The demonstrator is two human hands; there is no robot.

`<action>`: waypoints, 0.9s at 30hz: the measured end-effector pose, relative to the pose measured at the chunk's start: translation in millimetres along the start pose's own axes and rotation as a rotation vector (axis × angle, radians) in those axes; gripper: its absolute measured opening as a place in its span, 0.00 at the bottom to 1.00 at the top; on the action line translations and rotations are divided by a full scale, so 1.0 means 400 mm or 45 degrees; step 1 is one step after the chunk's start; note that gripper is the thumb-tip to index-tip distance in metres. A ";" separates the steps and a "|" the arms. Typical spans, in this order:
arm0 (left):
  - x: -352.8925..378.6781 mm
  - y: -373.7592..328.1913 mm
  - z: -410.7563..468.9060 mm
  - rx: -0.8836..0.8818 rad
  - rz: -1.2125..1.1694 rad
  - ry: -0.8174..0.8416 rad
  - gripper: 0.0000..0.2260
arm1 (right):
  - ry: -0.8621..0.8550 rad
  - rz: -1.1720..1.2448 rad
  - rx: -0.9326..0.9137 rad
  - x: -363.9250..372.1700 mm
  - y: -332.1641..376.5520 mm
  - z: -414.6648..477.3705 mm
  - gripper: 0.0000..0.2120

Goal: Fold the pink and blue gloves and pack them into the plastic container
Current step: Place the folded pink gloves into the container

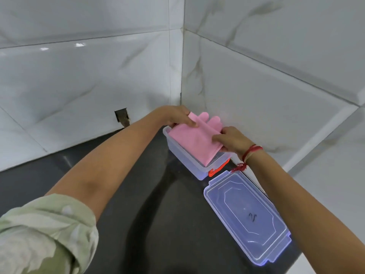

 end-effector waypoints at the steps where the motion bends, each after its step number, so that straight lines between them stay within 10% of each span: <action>1: 0.004 0.009 0.011 -0.047 0.019 0.023 0.20 | 0.032 -0.088 0.007 0.004 0.000 0.012 0.07; 19: 0.115 0.069 0.051 -0.178 0.825 0.030 0.19 | 0.312 -1.028 0.138 0.128 -0.044 0.073 0.19; 27: 0.094 -0.027 -0.013 -0.014 1.441 -0.680 0.16 | -0.248 -1.602 -0.225 0.111 0.021 0.014 0.14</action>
Point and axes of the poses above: each hand's wrist, its own z-axis towards the middle knuckle, its own x-axis out of the palm, y = z × x, the point moved 6 cm from there along z, towards the middle knuckle, and after that the axes turned 1 degree about y, right-handed, at the moved point
